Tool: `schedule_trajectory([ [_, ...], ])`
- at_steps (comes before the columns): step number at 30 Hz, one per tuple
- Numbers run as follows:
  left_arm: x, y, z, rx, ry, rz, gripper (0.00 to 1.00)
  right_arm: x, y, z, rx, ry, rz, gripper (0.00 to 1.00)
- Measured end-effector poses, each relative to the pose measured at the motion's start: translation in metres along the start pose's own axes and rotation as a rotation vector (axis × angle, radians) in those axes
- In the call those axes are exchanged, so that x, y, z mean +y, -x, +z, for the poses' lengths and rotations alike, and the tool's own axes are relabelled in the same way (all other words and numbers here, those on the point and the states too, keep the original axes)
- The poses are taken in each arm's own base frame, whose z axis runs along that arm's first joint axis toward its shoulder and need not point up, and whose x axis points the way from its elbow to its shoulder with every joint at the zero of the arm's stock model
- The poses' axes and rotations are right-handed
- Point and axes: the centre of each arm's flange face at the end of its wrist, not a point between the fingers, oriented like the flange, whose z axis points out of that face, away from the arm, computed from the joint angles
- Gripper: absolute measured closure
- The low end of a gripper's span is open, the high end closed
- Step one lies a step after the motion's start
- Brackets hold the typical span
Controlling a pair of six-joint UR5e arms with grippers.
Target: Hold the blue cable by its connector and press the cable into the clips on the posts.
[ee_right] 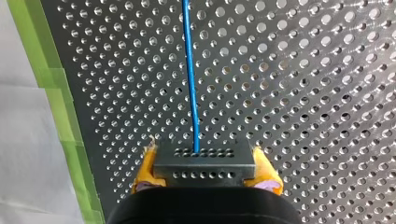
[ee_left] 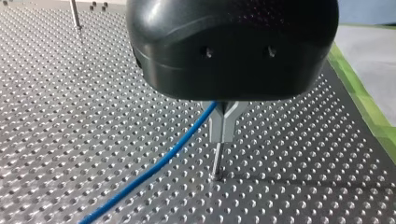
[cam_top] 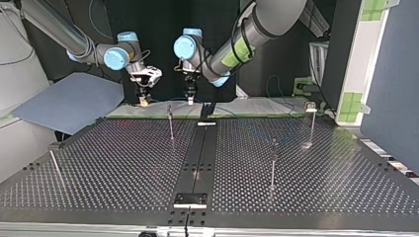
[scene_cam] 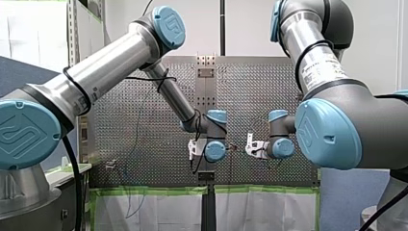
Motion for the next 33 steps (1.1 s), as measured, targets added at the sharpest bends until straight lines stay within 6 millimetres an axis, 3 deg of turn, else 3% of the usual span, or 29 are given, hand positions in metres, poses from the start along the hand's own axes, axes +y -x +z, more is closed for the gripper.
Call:
schedule_trajectory([
  [7,-0.005,-0.001,0.008,0.011,-0.002,0.002,1.0,0.006,-0.004,0.003,0.003,-0.031,0.008,1.0],
  [16,-0.005,-0.022,0.008,0.029,-0.013,-0.006,1.0,0.017,-0.01,0.007,0.014,-0.066,0.019,1.0],
  [33,-0.009,-0.024,0.01,0.022,-0.051,-0.036,1.0,0.038,-0.019,0.013,0.031,-0.076,0.031,1.0],
])
